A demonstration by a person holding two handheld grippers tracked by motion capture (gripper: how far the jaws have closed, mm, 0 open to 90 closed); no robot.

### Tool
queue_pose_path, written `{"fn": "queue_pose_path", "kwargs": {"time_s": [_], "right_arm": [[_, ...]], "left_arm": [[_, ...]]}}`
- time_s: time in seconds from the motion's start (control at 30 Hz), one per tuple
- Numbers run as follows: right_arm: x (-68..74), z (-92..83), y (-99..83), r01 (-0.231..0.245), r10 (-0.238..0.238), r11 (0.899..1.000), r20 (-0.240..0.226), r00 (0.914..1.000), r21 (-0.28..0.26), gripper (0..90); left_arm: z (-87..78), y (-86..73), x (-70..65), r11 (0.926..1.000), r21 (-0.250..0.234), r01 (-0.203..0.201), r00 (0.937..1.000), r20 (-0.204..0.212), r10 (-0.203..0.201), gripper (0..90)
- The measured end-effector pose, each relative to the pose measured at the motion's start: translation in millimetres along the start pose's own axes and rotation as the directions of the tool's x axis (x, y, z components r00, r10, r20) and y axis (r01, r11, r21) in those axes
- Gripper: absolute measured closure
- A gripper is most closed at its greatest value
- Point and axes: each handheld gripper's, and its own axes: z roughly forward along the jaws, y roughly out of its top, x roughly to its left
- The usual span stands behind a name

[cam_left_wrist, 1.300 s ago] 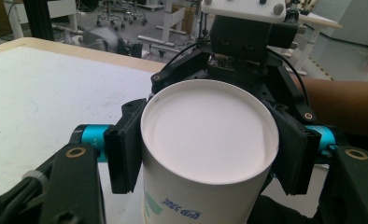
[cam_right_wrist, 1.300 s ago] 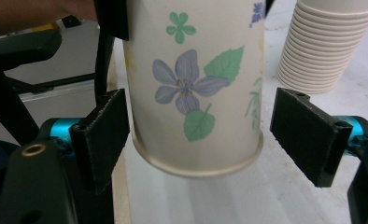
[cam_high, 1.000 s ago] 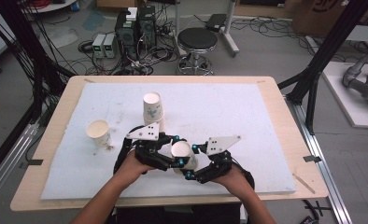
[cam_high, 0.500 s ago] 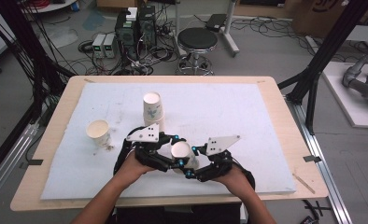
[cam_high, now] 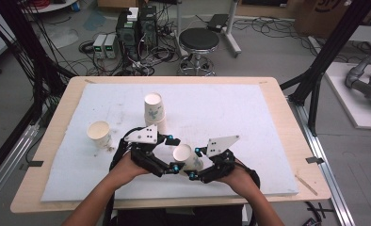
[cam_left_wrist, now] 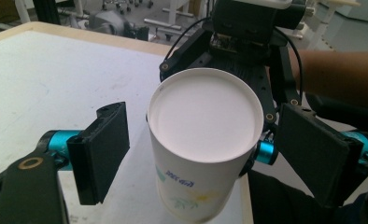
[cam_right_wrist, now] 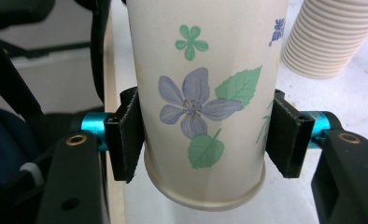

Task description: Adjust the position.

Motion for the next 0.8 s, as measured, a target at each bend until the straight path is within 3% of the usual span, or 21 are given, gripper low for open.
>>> {"fn": "queue_pose_path", "kwargs": {"time_s": [0.37,0.8], "right_arm": [[-3.7,4.9,9.8,0.058,-0.057,0.990,-0.010,0.9983,0.127,37.3],[0.5,13.8,25.7,0.133,-0.128,0.958,-0.036,0.9912,0.253,36.9]], "left_arm": [[-6.6,2.7,2.7,0.9957,0.091,-0.018,0.9997,-0.015,0.020,16.8],[0.9,4.6,3.5,0.9826,0.182,-0.036,0.9993,0.008,0.035,18.3]]}}
